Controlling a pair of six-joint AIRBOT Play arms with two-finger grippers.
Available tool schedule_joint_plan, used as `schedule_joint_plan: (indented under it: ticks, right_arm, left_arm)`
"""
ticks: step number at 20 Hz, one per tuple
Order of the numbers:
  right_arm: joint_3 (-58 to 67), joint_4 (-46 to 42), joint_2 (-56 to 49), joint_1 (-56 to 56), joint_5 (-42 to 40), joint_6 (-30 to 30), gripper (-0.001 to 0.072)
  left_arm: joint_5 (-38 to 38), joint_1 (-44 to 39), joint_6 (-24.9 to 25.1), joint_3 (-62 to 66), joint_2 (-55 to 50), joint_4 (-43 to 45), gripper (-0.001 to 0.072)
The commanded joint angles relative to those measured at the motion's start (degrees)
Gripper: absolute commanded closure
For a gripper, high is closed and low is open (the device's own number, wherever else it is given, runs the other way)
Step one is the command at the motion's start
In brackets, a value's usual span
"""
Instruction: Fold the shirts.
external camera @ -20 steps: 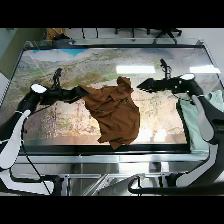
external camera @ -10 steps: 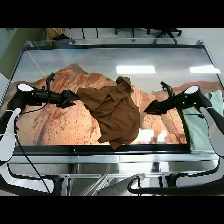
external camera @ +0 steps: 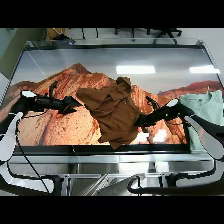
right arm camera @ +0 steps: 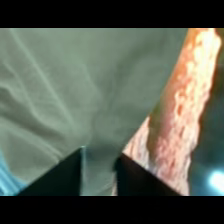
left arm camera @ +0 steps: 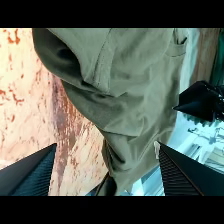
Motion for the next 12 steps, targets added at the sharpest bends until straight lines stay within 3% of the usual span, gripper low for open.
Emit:
schedule_joint_plan:
  ticks: [1,2,5,9,10,11,12]
  right_arm:
    - [-0.4,0.8,-0.4,1.0,-3.6,-0.3,0.0540]
    - [-0.4,1.3,-0.4,1.1,-3.6,-0.3,0.0618]
    - [-0.4,1.9,-0.4,1.9,-4.0,-0.3,0.0687]
    - [-0.4,1.9,-0.4,3.5,-5.5,-0.3,0.0687]
    - [-0.4,1.9,-0.4,3.6,-5.5,-0.3,0.0687]
    - [-0.4,1.9,-0.4,3.6,-5.5,-0.3,0.0687]
    - [-0.4,1.9,-0.3,3.6,-5.5,-0.3,0.0687]
  left_arm:
    - [3.4,0.0,0.3,-0.2,-0.1,0.1,0.0007]
    - [5.6,-0.1,0.3,-0.2,0.0,0.0,0.0007]
    - [12.9,-2.6,0.3,-0.2,-0.1,-0.1,0.0007]
    - [24.7,-10.3,0.3,-0.2,-0.1,0.6,0.0008]
    - [26.8,-11.5,0.3,-0.2,-0.1,1.2,0.0026]
    - [28.5,-12.6,0.3,-0.1,-0.1,3.0,0.0119]
    - [29.4,-13.2,0.3,0.0,-0.1,5.0,0.0116]
